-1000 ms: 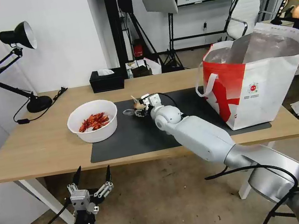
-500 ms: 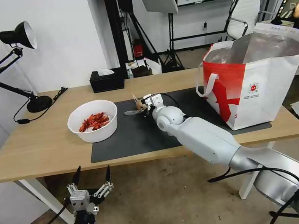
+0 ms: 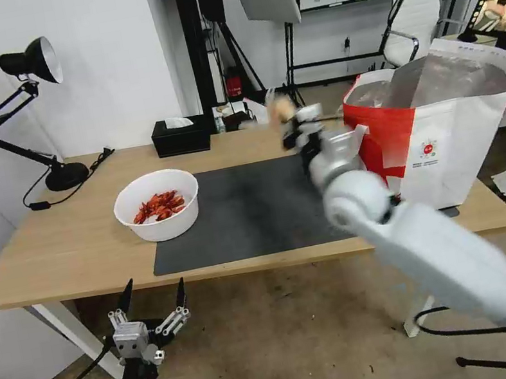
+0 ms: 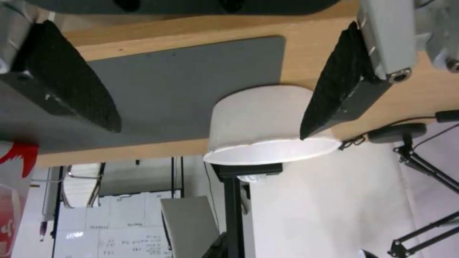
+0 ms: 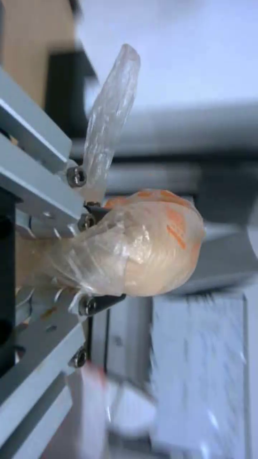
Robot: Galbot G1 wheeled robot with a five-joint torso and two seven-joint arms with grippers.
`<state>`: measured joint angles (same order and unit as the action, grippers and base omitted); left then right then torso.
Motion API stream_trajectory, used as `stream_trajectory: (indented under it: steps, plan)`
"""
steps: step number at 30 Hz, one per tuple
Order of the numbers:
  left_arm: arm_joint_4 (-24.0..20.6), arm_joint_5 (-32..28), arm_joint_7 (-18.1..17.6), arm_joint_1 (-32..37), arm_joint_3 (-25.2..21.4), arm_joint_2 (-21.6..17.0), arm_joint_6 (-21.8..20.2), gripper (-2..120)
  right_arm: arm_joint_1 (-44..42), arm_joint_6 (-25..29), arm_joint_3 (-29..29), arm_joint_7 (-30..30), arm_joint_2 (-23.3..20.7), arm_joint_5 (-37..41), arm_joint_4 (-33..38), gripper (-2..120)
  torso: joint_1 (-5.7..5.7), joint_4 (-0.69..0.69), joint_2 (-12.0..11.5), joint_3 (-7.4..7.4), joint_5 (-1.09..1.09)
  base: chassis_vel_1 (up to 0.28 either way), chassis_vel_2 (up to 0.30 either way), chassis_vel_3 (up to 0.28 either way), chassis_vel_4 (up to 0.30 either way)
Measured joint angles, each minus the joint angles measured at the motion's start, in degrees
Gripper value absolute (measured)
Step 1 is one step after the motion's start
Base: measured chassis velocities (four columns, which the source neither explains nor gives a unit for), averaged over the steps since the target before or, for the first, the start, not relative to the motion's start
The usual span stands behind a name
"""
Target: Pick up the trash from the table and place it into the takeout bag.
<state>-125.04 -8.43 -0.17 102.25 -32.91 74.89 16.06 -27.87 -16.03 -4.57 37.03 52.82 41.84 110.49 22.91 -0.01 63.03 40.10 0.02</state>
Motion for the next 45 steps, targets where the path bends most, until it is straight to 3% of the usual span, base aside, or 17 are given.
stream_trajectory:
  steps: [1,4,9,21,23,26,45]
  plan:
    - [0.0,0.0,0.0,0.0,0.0,0.0,0.0,100,0.0,0.0,0.0,0.0,0.0,0.0,0.0,7,0.0,0.0,0.0,0.0,0.0,0.0,0.0,0.0,0.0]
    - [-0.16,0.87,0.01,0.12,0.65,0.47,0.0,100,-0.87,-1.54,4.04,5.97,-5.73,-1.28,1.68,7,0.0,0.0,-0.01,0.0,0.0,0.0,0.0,0.0,0.0]
    - [-0.2,1.49,0.02,0.21,1.16,0.9,-0.01,100,-1.37,-3.33,6.38,10.71,-9.33,-0.44,1.27,7,0.0,0.0,0.0,0.0,0.0,0.0,0.0,0.0,0.0]
    - [-1.83,1.49,1.2,1.29,1.19,1.36,0.0,100,-0.32,-7.39,6.32,12.26,-11.58,8.79,-0.69,7,0.0,0.01,-0.01,0.01,-0.01,0.0,0.0,0.0,0.0]
    - [-2.17,1.5,1.35,1.75,1.12,1.5,0.06,100,0.51,-9.9,6.53,12.57,-12.22,14.29,-0.18,16,0.0,0.01,-0.01,0.01,-0.02,0.0,0.0,0.0,0.0]
    - [-2.41,1.6,1.46,2.11,1.12,1.76,0.3,100,1.09,-10.54,6.56,12.61,-12.8,15.67,-0.17,25,0.01,0.01,0.0,0.01,-0.03,0.0,0.0,0.0,0.0]
    - [-3.53,2.44,1.65,2.92,1.5,2.46,0.69,100,0.91,-11.37,6.62,12.7,-15.49,16.94,1.39,95,0.0,0.01,-0.01,0.01,-0.02,0.0,0.0,0.0,0.0]
